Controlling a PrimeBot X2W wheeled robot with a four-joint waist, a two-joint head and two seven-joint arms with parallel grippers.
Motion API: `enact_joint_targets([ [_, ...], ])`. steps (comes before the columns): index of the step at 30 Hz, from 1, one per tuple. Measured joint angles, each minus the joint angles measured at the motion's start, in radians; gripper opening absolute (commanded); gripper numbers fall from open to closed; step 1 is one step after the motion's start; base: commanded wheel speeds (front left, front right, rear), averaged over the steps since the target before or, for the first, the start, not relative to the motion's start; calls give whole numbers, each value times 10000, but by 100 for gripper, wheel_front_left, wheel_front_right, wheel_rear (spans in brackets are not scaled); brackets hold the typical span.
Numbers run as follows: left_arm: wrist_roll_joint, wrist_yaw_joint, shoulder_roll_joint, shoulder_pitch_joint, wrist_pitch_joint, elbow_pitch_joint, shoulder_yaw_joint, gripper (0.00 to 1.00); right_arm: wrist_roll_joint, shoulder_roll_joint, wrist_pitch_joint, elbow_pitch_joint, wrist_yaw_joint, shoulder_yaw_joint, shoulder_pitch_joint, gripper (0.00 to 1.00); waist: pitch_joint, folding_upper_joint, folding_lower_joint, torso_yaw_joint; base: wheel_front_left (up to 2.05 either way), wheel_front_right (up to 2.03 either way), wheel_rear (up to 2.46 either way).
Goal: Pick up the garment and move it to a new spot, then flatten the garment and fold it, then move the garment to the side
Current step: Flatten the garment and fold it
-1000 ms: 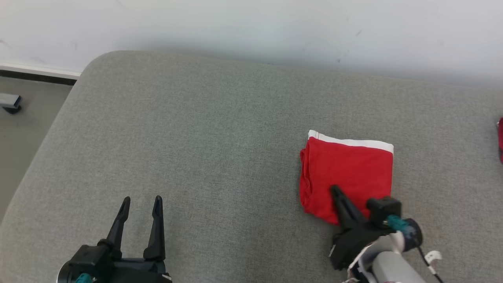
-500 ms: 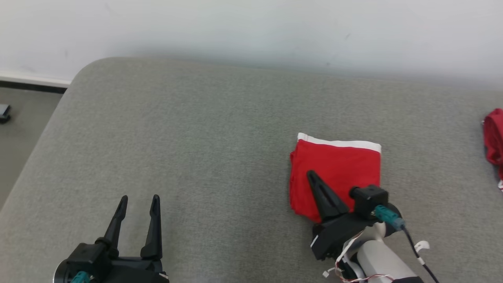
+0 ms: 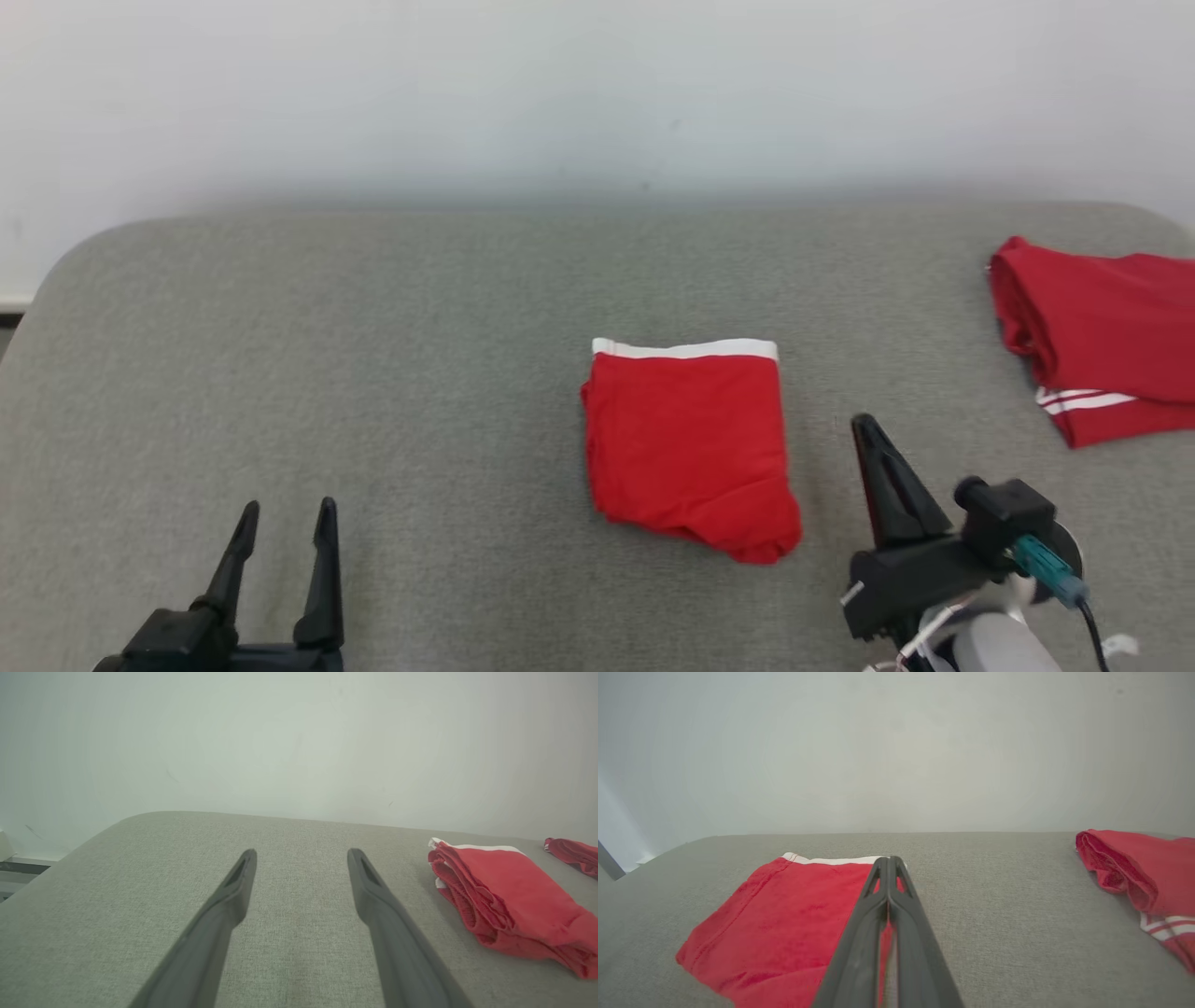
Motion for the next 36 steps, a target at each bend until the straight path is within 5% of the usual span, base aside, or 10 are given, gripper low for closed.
enact_joint_targets([
  [7,307,0,58,326,0,-73,341,100,-102,-56,0,-771,0,-851,1080,0,-416,0,0,-609,0,0,0],
  [9,428,0,52,489,0,-77,408,100,-136,-38,0,-968,0,-1012,1371,24,-532,0,-1,-726,0,0,0],
  [14,738,0,0,775,0,-192,518,100,-228,36,0,-1379,0,-1241,2047,46,-777,-1,-1,-890,0,0,0],
  [15,769,0,2,836,0,-190,535,100,-314,33,0,-1383,0,-1273,2157,64,-810,0,-1,-901,0,0,0],
  [16,780,0,13,860,0,-213,541,100,-372,36,2,-1432,0,-1315,2278,100,-840,0,-1,-902,0,0,0],
  [36,895,8,128,1398,0,-683,629,100,-483,265,633,-2564,0,-1329,2908,100,-958,-1,0,-293,0,0,0],
])
